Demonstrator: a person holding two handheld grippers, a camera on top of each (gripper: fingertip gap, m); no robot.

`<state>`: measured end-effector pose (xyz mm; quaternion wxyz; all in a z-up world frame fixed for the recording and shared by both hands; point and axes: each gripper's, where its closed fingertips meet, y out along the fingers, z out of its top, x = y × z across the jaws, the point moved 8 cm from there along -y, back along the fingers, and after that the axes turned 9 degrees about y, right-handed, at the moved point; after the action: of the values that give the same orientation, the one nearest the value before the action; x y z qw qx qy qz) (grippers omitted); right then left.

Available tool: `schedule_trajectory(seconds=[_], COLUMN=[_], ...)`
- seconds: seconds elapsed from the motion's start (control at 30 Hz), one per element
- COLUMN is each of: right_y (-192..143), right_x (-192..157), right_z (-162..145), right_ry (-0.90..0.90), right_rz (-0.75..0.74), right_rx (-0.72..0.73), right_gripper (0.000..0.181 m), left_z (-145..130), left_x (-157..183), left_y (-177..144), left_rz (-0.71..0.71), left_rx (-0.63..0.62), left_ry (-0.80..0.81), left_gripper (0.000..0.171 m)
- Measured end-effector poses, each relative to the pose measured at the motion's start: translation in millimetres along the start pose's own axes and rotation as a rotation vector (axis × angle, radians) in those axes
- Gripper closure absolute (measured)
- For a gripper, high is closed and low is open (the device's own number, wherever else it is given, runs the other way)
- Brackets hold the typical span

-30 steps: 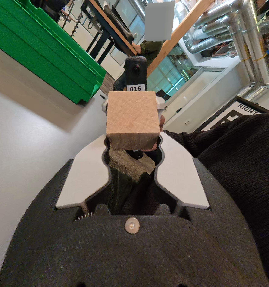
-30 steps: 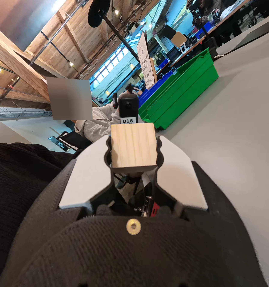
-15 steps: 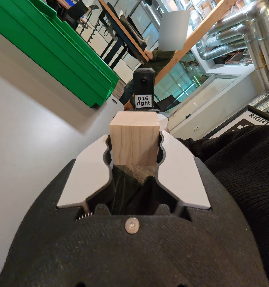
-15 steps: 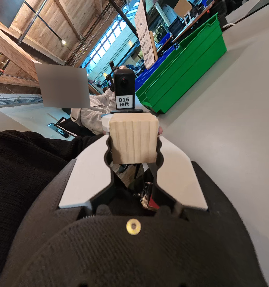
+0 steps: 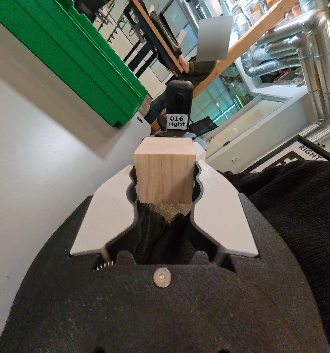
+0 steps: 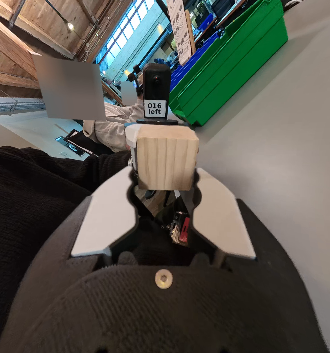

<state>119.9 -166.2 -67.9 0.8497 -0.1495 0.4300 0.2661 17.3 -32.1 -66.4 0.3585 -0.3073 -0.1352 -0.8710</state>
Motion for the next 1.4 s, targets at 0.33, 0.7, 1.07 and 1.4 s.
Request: schedule_trajectory(seconds=[0.33,0.7,1.07,1.4], right_y=[1.6,-5.5,-154.3,-257.7], right_x=[1.8,-7.6,-31.7,75.9], right_z=[-2.6,6.0,139.6,235.2], right_ry=[0.031,-0.073,-0.681,-0.83], right_rz=[0.019,-0.033,-0.638,-1.05], right_rx=[-0.022,0.001,-0.024,-1.097], right_gripper=[0.118,0.123,0.123,0.123], left_z=[-3.0,-2.0,0.0,-10.2], left_x=[1.8,8.5,5.4,1.6], left_y=[3.2,4.7,0.2,11.5], left_rz=[-0.002,0.037,0.033,-0.107], left_rx=[-0.04,0.048,0.04,-0.058], left_ry=[0.027,0.105,0.106,0.054], left_gripper=[0.112,0.109,0.103,0.108])
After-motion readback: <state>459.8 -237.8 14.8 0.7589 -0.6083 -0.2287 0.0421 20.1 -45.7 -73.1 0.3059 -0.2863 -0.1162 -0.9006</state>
